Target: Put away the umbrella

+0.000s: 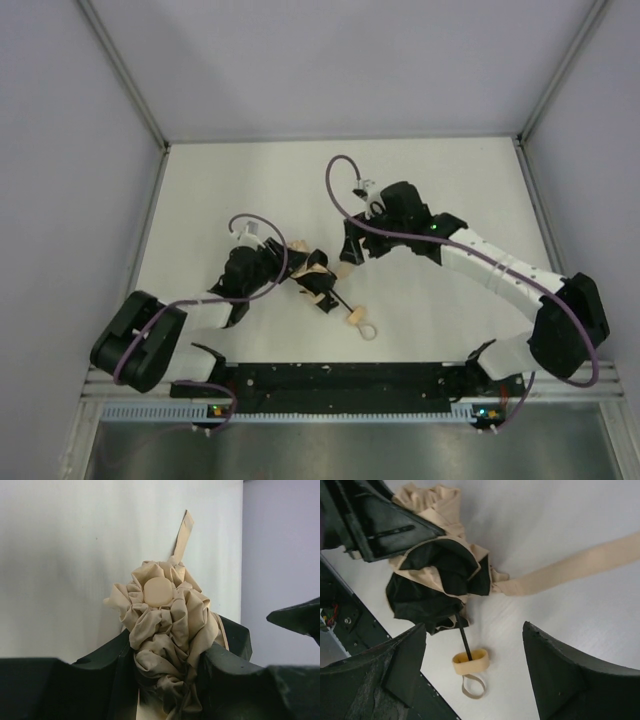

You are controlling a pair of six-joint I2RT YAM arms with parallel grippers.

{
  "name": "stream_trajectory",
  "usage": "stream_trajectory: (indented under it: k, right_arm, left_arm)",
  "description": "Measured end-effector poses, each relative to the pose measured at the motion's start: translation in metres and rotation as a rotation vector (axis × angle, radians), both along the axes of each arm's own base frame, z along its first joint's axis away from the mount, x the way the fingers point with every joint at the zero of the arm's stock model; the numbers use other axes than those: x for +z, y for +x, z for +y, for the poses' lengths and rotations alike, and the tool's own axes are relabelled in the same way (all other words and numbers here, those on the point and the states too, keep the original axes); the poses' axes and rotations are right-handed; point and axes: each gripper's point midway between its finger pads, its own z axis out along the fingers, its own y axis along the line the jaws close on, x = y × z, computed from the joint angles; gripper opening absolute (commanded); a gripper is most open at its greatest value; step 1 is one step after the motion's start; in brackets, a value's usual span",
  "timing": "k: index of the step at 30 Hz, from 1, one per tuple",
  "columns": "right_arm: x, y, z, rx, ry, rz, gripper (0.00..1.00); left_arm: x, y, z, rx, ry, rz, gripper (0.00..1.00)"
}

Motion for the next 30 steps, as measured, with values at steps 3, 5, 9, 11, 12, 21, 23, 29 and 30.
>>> stream_trajectory:
  k: [3, 5, 9, 11, 12, 21, 23, 29, 30]
  right_arm:
    - [0.009, -0.005, 0.031, 0.077, 0.049, -0.068, 0.75]
    - [0.006, -0.001, 0.042, 0.074, 0.064, -0.068, 0.64]
    - [-0.023, 0.015, 0.039, -0.110, 0.025, 0.063, 0.36]
    - [-0.043, 0.015, 0.036, -0.213, 0.009, 0.167, 0.33]
    - [-0.049, 0.016, 0.036, -0.243, 0.008, 0.198, 0.29]
    - [-0.106, 0.018, 0.037, -0.423, -0.039, 0.381, 0.05]
    - [-0.111, 0.017, 0.035, -0.455, -0.048, 0.399, 0.05]
    - [-0.127, 0.024, 0.041, -0.468, -0.053, 0.416, 0.05]
    - [-0.133, 0.025, 0.042, -0.469, -0.061, 0.422, 0.05]
  left_arm:
    - [0.000, 0.000, 0.002, -0.004, 0.028, -0.013, 0.00]
    - [0.000, 0.000, 0.002, -0.008, 0.036, -0.014, 0.00]
    - [0.000, -0.001, 0.001, -0.020, 0.039, -0.021, 0.00]
    - [0.000, -0.001, 0.000, -0.025, 0.041, -0.023, 0.00]
    - [0.000, -0.001, 0.000, -0.025, 0.041, -0.024, 0.00]
    - [0.005, -0.005, 0.003, -0.029, 0.051, -0.035, 0.00]
    - [0.005, -0.006, 0.003, -0.026, 0.053, -0.034, 0.00]
    - [0.002, -0.007, 0.004, -0.025, 0.062, -0.020, 0.00]
    - [0.000, -0.007, 0.005, -0.023, 0.067, -0.011, 0.00]
